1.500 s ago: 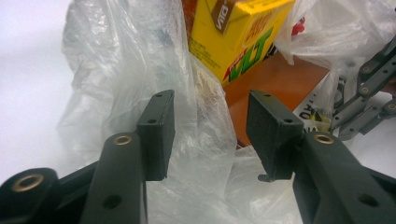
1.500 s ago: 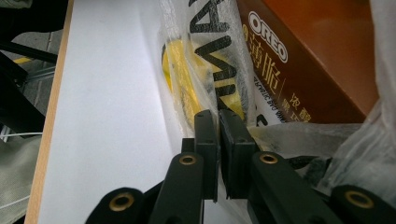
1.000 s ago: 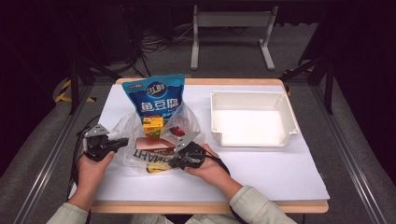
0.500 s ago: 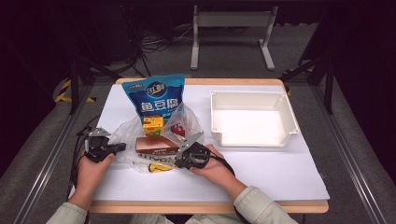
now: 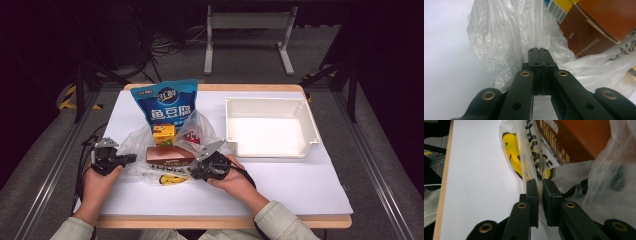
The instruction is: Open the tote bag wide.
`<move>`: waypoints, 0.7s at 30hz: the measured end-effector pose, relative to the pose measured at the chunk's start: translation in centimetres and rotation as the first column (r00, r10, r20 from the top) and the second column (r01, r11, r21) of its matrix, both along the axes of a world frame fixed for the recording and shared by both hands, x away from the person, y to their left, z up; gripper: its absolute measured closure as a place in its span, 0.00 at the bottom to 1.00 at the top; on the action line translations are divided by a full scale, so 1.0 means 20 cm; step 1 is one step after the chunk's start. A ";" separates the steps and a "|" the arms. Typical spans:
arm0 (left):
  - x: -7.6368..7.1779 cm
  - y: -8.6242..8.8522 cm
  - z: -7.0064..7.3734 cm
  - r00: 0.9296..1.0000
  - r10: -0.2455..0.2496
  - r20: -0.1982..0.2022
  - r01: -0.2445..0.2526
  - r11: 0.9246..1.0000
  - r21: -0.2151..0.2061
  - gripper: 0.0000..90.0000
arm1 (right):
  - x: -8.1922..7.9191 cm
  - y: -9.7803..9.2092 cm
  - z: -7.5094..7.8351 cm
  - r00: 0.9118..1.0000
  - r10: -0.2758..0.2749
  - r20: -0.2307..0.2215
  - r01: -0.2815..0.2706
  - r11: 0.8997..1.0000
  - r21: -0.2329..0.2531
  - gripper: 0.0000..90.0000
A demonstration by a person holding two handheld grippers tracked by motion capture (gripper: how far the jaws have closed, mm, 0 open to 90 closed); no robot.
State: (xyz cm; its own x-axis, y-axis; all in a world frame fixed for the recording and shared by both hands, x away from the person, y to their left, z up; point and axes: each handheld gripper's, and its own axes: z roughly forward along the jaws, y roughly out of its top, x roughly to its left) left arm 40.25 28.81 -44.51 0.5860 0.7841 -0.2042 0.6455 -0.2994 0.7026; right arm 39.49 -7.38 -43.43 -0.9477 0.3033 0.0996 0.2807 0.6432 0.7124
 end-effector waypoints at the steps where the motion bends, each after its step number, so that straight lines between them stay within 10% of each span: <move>1: 0.00 0.00 0.00 1.000 0.002 0.002 -0.002 1.000 -0.006 0.99 | 0.00 0.00 0.01 1.000 -0.001 0.001 0.001 1.000 0.009 0.84; 14: -0.05 0.01 0.04 0.994 -0.033 0.102 0.039 0.997 -0.059 0.88 | -0.06 -0.06 0.22 0.992 -0.023 0.121 0.004 0.989 0.148 0.69; 21: -0.12 0.02 0.11 0.974 -0.073 0.213 0.099 0.989 -0.113 0.80 | -0.06 -0.14 0.30 0.974 -0.109 0.198 0.070 0.978 0.197 0.61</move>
